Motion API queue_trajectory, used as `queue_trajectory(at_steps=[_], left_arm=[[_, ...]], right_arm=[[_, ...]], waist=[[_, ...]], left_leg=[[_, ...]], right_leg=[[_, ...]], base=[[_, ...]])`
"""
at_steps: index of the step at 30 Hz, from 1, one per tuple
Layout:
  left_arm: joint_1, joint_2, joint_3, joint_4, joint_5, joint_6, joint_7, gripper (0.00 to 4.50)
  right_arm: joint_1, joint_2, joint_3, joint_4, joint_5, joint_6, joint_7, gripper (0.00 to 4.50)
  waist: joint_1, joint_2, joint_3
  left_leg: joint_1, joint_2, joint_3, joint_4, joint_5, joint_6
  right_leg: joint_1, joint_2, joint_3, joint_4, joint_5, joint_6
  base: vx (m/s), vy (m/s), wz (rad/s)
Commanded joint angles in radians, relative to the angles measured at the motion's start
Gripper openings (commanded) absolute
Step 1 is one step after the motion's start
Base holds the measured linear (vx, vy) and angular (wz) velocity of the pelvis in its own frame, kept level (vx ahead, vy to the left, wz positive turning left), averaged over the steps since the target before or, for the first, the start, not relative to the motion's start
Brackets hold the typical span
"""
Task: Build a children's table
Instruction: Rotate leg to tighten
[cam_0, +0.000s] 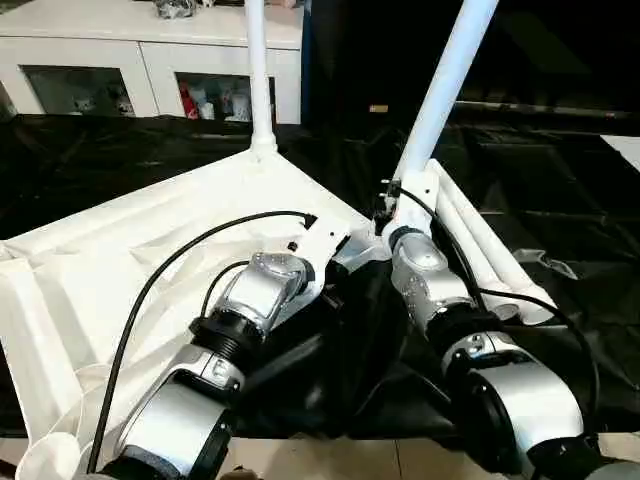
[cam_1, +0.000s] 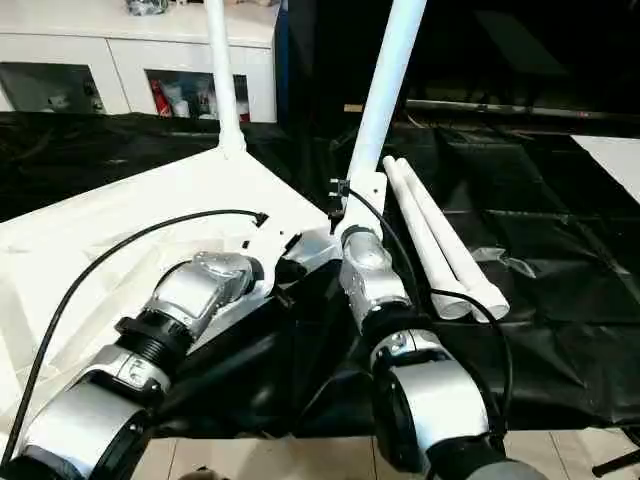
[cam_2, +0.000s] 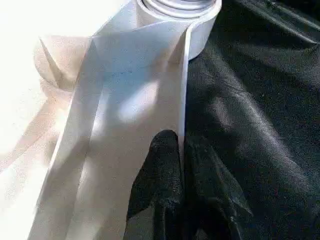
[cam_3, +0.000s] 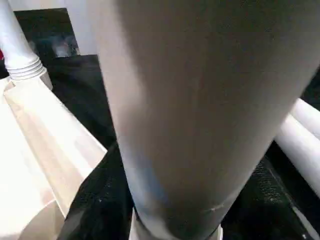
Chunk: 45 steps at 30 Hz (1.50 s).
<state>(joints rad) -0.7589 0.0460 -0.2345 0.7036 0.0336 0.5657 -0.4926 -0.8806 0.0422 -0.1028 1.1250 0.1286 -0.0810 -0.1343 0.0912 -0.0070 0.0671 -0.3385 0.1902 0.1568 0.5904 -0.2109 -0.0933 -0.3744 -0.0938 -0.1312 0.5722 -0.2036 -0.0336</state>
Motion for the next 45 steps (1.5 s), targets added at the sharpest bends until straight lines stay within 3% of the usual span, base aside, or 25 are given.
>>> queue_trajectory(at_steps=[1, 3, 6, 8, 9, 10, 11, 12, 14, 18, 21, 22, 25, 31, 37, 45], left_arm=[[-0.060, 0.028, 0.054, -0.004, 0.024, -0.031, 0.106, 0.00], [-0.046, 0.044, 0.036, -0.027, 0.031, -0.047, 0.073, 0.00], [-0.019, 0.079, -0.008, -0.078, 0.048, -0.085, 0.004, 0.00], [0.053, 0.169, -0.081, -0.219, 0.046, -0.087, -0.171, 0.00], [0.065, 0.185, -0.088, -0.242, 0.042, -0.083, -0.197, 0.00], [0.074, 0.197, -0.093, -0.260, 0.038, -0.081, -0.219, 0.00], [0.100, 0.239, -0.107, -0.314, 0.023, -0.068, -0.282, 0.00], [0.112, 0.260, -0.114, -0.339, 0.017, -0.066, -0.310, 0.00], [0.138, 0.303, -0.124, -0.392, 0.001, -0.068, -0.368, 0.00], [0.186, 0.384, -0.127, -0.488, -0.044, -0.072, -0.466, 0.00], [0.208, 0.427, -0.130, -0.533, -0.061, -0.081, -0.518, 0.00], [0.223, 0.467, -0.129, -0.562, -0.067, -0.087, -0.562, 0.00], [0.224, 0.475, -0.123, -0.562, -0.067, -0.085, -0.568, 0.00], [0.234, 0.502, -0.127, -0.605, -0.099, -0.080, -0.619, 0.00], [0.244, 0.518, -0.136, -0.625, -0.113, -0.080, -0.658, 0.00], [0.240, 0.505, -0.137, -0.606, -0.108, -0.059, -0.620, 0.00]], right_arm=[[0.035, 0.060, 0.000, 0.099, 0.016, 0.081, 0.027, 1.88], [0.023, 0.058, 0.011, 0.103, -0.001, 0.082, 0.060, 1.88], [0.013, 0.045, 0.030, 0.096, -0.019, 0.094, 0.128, 1.88], [0.013, -0.007, 0.084, 0.067, -0.048, 0.146, 0.310, 1.88], [0.015, -0.018, 0.094, 0.061, -0.053, 0.155, 0.342, 1.88], [0.017, -0.027, 0.103, 0.057, -0.059, 0.162, 0.371, 1.88], [0.023, -0.059, 0.134, 0.044, -0.080, 0.179, 0.458, 1.88], [0.027, -0.074, 0.146, 0.038, -0.088, 0.187, 0.500, 1.88], [0.034, -0.111, 0.170, 0.023, -0.101, 0.204, 0.595, 1.88], [0.059, -0.201, 0.229, -0.019, -0.131, 0.216, 0.803, 1.88], [0.074, -0.249, 0.266, -0.044, -0.147, 0.213, 0.930, 1.88], [0.088, -0.299, 0.305, -0.068, -0.160, 0.208, 1.066, 1.88], [0.090, -0.312, 0.314, -0.071, -0.160, 0.219, 1.110, 1.88], [0.096, -0.332, 0.340, -0.071, -0.171, 0.220, 1.182, 1.88], [0.129, -0.361, 0.376, -0.117, -0.182, 0.214, 1.294, 1.88], [0.158, -0.345, 0.362, -0.132, -0.179, 0.212, 1.226, 1.88]], waist=[[-0.003, 0.002, -0.061], [-0.005, -0.001, -0.060], [-0.003, -0.001, -0.065], [-0.005, 0.002, -0.065], [-0.014, 0.003, -0.063], [-0.014, 0.005, -0.063], [-0.016, 0.005, -0.065], [-0.017, 0.007, -0.065], [-0.019, 0.003, -0.068], [-0.023, 0.003, -0.080], [-0.022, 0.003, -0.085], [-0.022, -0.001, -0.084], [-0.017, -0.002, -0.079], [-0.003, -0.005, -0.071], [-0.002, -0.007, -0.073], [-0.001, -0.007, -0.077]], left_leg=[[0.011, 0.040, -0.012, -0.090, -0.326, 0.014], [0.012, 0.038, -0.011, -0.089, -0.343, 0.012], [0.003, 0.040, -0.009, -0.090, -0.295, 0.020], [-0.007, 0.045, -0.011, -0.093, -0.286, 0.025], [-0.020, 0.047, -0.015, -0.095, -0.286, 0.024], [-0.019, 0.048, -0.015, -0.095, -0.283, 0.019], [-0.008, 0.047, -0.012, -0.091, -0.282, 0.014], [-0.009, 0.047, -0.010, -0.089, -0.276, 0.012], [-0.009, 0.047, -0.006, -0.083, -0.233, 0.022], [-0.022, 0.045, 0.000, -0.068, -0.068, 0.056], [-0.020, 0.043, 0.003, -0.059, -0.021, 0.090], [-0.019, 0.042, 0.004, -0.058, -0.012, 0.104], [-0.016, 0.047, 0.007, -0.059, -0.038, 0.119], [-0.006, 0.050, 0.006, -0.069, -0.148, 0.047], [-0.011, 0.049, 0.007, -0.066, -0.109, 0.058], [-0.010, 0.048, 0.007, -0.065, -0.100, 0.052]], right_leg=[[0.022, -0.080, 0.057, -0.083, -0.395, -0.088], [0.020, -0.079, 0.061, -0.079, -0.417, -0.092], [0.023, -0.081, 0.066, -0.075, -0.387, -0.096], [0.029, -0.083, 0.067, -0.071, -0.391, -0.102], [0.036, -0.084, 0.066, -0.068, -0.405, -0.103], [0.036, -0.085, 0.067, -0.068, -0.407, -0.104], [0.027, -0.083, 0.070, -0.071, -0.402, -0.113], [0.026, -0.083, 0.073, -0.067, -0.386, -0.123], [0.025, -0.078, 0.079, -0.053, -0.313, -0.164], [0.037, -0.068, 0.080, -0.012, -0.043, -0.243], [0.039, -0.066, 0.079, 0.000, 0.055, -0.280], [0.039, -0.064, 0.077, 0.001, 0.068, -0.290], [0.037, -0.066, 0.078, -0.004, 0.012, -0.290], [0.031, -0.070, 0.082, -0.026, -0.203, -0.232], [0.032, -0.065, 0.081, -0.020, -0.164, -0.228], [0.033, -0.065, 0.080, -0.018, -0.155, -0.226]], base=[[0.000, 0.000, 0.00], [0.000, 0.000, 0.00], [0.000, 0.000, 0.00], [0.000, 0.000, 0.00], [0.000, 0.000, 0.00], [0.000, 0.000, 0.00], [0.000, 0.000, 0.00], [0.058, -0.039, 0.03], [0.062, -0.036, 0.03], [0.065, -0.015, 0.00], [0.037, 0.002, 0.00], [0.000, 0.000, 0.00], [0.000, 0.000, 0.00], [0.000, 0.000, 0.00], [0.000, 0.000, 0.00], [0.000, 0.000, 0.00]])
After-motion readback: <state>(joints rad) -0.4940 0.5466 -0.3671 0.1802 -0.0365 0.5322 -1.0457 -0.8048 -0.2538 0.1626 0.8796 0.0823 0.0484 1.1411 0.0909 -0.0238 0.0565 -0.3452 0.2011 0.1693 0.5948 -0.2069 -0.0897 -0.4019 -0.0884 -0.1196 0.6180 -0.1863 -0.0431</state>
